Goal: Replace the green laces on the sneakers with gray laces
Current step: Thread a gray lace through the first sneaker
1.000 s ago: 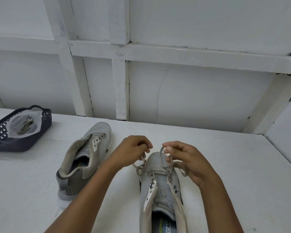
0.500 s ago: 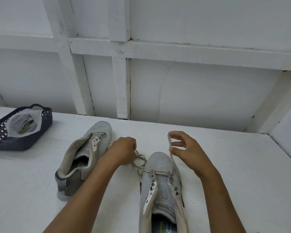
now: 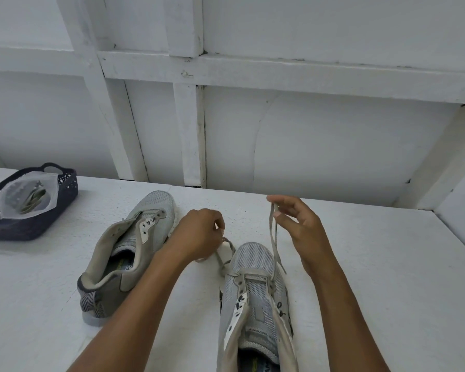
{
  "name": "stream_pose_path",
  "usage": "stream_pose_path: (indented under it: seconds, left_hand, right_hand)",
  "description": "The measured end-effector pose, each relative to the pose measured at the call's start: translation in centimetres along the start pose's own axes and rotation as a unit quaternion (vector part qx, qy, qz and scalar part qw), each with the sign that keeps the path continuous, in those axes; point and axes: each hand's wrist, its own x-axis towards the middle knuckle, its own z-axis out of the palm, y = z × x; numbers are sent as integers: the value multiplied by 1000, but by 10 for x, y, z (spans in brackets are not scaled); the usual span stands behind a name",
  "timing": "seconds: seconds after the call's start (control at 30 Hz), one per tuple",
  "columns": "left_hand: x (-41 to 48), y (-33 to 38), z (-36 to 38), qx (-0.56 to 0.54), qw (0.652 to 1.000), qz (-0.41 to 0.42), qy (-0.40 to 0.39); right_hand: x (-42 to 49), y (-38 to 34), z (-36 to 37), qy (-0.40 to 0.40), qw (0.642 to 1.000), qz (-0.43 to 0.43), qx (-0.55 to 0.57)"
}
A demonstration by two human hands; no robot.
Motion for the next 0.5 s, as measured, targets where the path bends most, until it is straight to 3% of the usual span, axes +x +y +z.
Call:
stream_pose_path:
  seconds: [0.17, 0.33, 0.43, 0.5]
  left_hand:
    - [2, 14, -12, -185, 982, 20, 35]
    - [-2, 22, -12, -468, 883, -3, -24]
    - [-4, 24, -10, -537, 843, 17, -42]
    - [-3, 26, -8, -527, 849, 25, -21]
  right_hand:
    - [6, -5, -1, 21, 995, 25, 97]
    - [10, -12, -1, -1, 973, 33, 230]
    - [11, -19, -6, -11, 946, 30, 322]
    - [10, -21, -9, -12, 940, 27, 341]
